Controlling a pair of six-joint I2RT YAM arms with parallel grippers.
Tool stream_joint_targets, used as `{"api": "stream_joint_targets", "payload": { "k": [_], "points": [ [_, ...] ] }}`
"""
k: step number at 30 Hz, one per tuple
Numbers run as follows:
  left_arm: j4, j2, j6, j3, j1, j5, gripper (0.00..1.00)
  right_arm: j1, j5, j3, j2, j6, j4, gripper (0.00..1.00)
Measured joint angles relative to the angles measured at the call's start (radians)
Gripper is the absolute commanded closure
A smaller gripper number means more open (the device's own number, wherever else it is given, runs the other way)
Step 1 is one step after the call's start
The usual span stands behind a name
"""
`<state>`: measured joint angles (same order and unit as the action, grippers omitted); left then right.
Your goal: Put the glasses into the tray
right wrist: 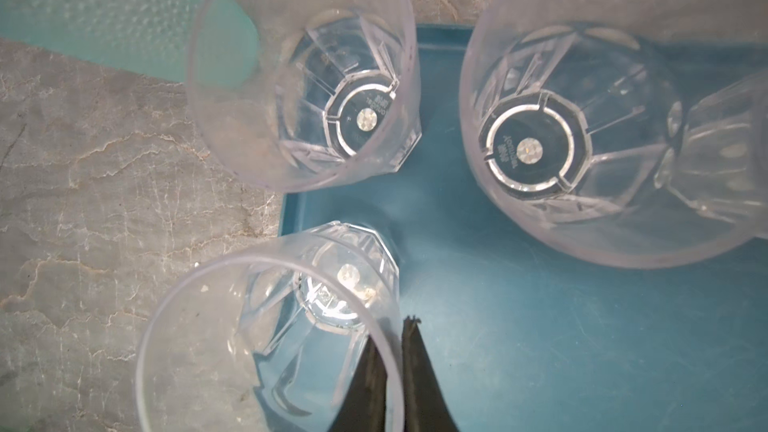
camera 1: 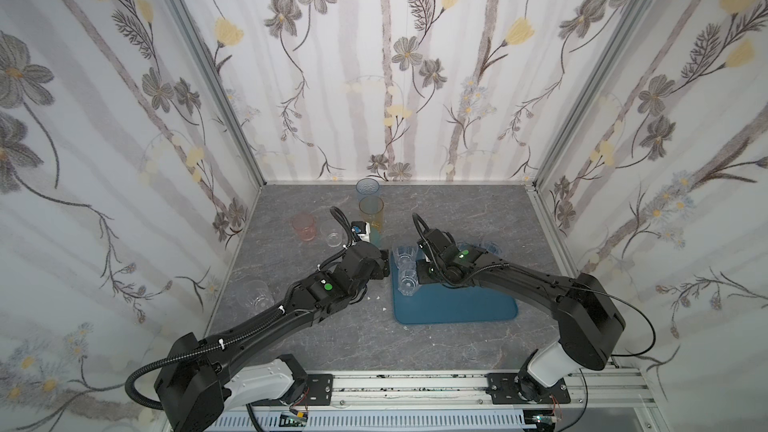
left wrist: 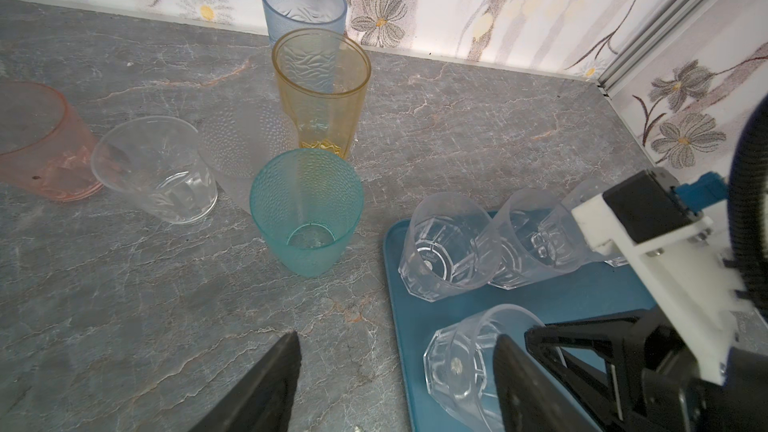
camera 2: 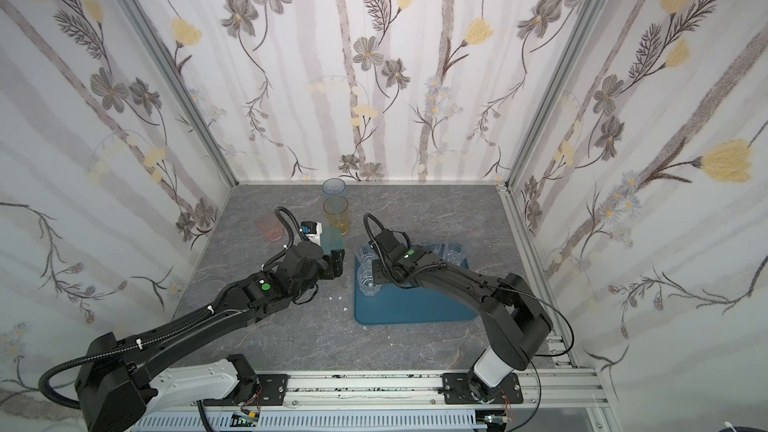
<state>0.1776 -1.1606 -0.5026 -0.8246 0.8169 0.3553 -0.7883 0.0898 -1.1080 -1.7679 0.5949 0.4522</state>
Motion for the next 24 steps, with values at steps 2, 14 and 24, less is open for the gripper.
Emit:
{"api": "stream_joint_targets", "payload": {
  "k": [2,14,24],
  "points": [
    [-0.003,0.000,0.000,0.000,0.000,0.002,0.24,0.000,0.011,-0.017,-0.013,0.003,0.000,0.91],
    [-0.009,0.000,0.002,0.000,-0.003,0.002,0.24,-0.007,0.053,-0.085,-0.069,0.007,0.050,0.90],
    [-0.010,0.002,0.014,0.000,-0.006,0.002,0.24,-0.019,0.084,-0.100,-0.098,0.006,0.066,0.87]
  ]
}}
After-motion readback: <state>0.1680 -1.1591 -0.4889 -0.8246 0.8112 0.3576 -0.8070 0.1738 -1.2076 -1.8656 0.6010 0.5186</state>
